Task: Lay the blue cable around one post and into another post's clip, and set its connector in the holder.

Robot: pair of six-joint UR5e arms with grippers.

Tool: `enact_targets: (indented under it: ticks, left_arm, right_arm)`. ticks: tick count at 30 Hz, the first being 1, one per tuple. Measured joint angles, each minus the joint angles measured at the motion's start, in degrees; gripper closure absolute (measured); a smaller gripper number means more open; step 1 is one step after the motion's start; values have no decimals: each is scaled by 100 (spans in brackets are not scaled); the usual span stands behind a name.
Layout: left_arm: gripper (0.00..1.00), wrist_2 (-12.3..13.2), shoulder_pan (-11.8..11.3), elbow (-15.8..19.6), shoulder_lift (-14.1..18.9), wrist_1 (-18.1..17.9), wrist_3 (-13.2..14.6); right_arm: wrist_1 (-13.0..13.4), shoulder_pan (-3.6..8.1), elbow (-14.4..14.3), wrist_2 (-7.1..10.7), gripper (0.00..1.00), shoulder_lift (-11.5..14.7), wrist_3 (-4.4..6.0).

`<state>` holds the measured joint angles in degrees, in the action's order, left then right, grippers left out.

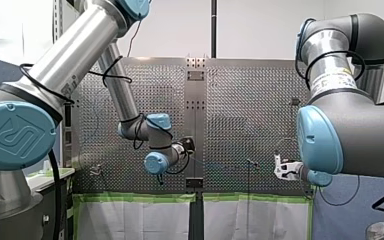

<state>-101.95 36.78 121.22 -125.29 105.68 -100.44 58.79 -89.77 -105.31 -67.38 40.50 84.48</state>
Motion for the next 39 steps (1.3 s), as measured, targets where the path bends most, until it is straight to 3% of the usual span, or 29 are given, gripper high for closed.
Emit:
enact_targets:
  ticks: [10, 19, 30, 39]
  left_arm:
    - [0, -27, 138, -219, -474, -472, 41]
    - [0, -153, 422, -596, -863, -745, 22]
    - [0, -502, 594, -1059, -1361, -401, 156]
    - [0, -797, 624, -1176, -1811, -25, 281]
  right_arm:
    - [65, -61, -62, -4, 100, -16, 25]
    - [158, -98, -114, 2, 100, -31, 78]
    - [194, -123, -118, 6, 100, -43, 118]
    - [227, -139, -118, 7, 100, -50, 133]
